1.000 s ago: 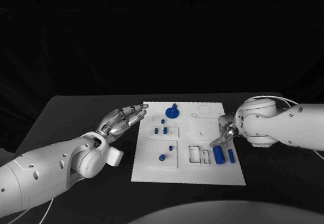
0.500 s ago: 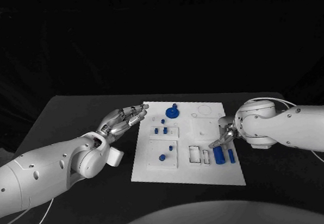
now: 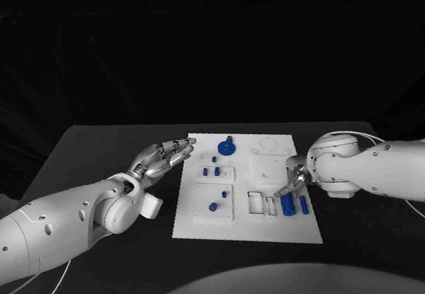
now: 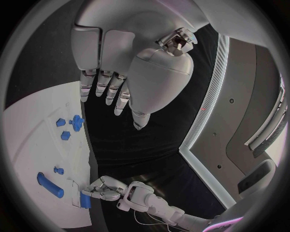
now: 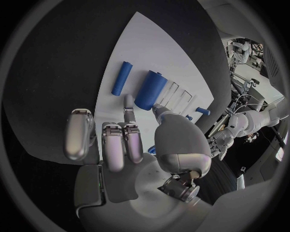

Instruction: Assemble the parts on the task board

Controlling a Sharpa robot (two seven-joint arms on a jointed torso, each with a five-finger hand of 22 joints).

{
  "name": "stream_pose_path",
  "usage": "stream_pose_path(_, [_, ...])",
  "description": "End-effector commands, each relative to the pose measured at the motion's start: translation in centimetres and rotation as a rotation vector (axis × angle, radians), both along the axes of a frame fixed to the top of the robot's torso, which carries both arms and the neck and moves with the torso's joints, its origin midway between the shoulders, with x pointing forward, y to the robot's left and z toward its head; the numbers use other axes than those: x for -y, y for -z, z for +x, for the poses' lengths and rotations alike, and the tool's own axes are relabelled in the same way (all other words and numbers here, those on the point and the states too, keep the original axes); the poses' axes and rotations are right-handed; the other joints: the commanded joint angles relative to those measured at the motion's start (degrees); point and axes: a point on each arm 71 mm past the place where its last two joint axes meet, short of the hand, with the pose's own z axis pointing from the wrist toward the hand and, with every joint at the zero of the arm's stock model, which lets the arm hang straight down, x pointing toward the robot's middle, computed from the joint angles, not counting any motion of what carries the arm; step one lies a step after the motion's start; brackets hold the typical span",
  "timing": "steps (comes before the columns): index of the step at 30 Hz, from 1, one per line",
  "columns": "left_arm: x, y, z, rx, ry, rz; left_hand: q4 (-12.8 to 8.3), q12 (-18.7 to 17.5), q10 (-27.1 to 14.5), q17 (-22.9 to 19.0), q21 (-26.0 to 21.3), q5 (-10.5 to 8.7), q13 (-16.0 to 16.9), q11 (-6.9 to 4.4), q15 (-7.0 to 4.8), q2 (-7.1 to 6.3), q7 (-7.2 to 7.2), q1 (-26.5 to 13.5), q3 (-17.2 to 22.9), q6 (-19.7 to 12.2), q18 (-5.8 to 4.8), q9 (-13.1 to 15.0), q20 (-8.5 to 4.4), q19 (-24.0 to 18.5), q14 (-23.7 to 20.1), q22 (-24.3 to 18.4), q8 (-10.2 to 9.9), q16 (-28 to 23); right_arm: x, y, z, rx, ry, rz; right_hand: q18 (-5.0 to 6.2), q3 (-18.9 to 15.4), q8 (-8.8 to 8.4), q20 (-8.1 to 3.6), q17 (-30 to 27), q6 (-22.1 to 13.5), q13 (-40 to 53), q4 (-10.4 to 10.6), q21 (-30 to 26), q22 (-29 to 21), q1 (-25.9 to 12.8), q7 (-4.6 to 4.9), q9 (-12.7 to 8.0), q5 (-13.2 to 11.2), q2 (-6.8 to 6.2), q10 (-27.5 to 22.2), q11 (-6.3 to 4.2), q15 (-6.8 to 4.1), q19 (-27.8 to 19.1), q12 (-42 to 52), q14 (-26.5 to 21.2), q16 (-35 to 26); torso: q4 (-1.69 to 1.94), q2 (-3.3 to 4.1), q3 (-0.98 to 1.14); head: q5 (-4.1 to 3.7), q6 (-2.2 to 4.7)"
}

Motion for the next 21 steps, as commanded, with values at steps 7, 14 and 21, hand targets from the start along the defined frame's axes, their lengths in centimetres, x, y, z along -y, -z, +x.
stream_pose_path(7, [0.34, 0.11, -0.17, -0.017, 0.027, -0.015, -0.2, 0.2, 0.0, 0.1, 0.1, 0.49, 0.1, 0.34, 0.09, 0.09, -0.08, -0.2, -0.2, 0.6, 0.77, 0.1, 0.03, 0.2, 0.3, -0.1, 0.4, 0.3, 0.06, 0.75, -0.19, -0.042, 0.021, 0.009, 0.47, 1.0, 0.89, -0.27, 15.1, -0.3, 15.1, -1.9, -1.4, 9.2, 1.9, -0.37, 2.7, 3.9, 0.09, 6.1, 0.17, 0.05, -0.8, 0.2, 6.0, 0.2, 0.00, 0.00, -0.01, 0.19, -0.01])
stream_pose_path(14, [0.36, 0.33, -0.28, -0.025, 0.029, -0.014, -0.2, 0.1, -0.1, 0.1, 0.1, 0.64, 0.1, 0.39, 0.14, 0.08, -0.02, -0.2, -0.2, 0.7, 0.75, 0.1, 0.04, 0.2, 0.3, -0.1, 0.5, 0.3, 0.18, 0.95, -0.18, -0.059, 0.048, 0.029, 0.65, 3.5, 4.20, -1.08, 15.1, -0.6, 15.1, -5.0, -2.4, 9.0, 4.2, -1.46, 9.4, 12.0, 0.06, 6.1, -0.83, -0.81, -1.1, 0.2, 6.0, 0.2, -0.01, 0.00, 0.00, 0.24, -0.01])
stream_pose_path(21, [0.38, 0.48, -0.36, -0.030, 0.030, -0.014, -0.3, 0.1, -0.1, 0.1, 0.1, 0.92, 0.0, 0.47, 0.21, 0.00, 0.06, 0.2, -0.2, 0.9, 0.72, 0.1, 0.05, 0.1, 0.3, -0.2, 0.7, 0.3, 0.56, 1.08, -0.15, -0.080, 0.103, 0.069, 0.80, 5.6, 6.91, -1.50, 15.1, -2.7, 15.1, -6.5, -3.6, 8.7, 3.9, -1.91, 16.2, 13.8, 0.20, 6.1, -1.28, -1.15, -1.5, 0.2, 6.0, 0.2, -0.02, 0.00, 0.01, 0.36, -0.01])
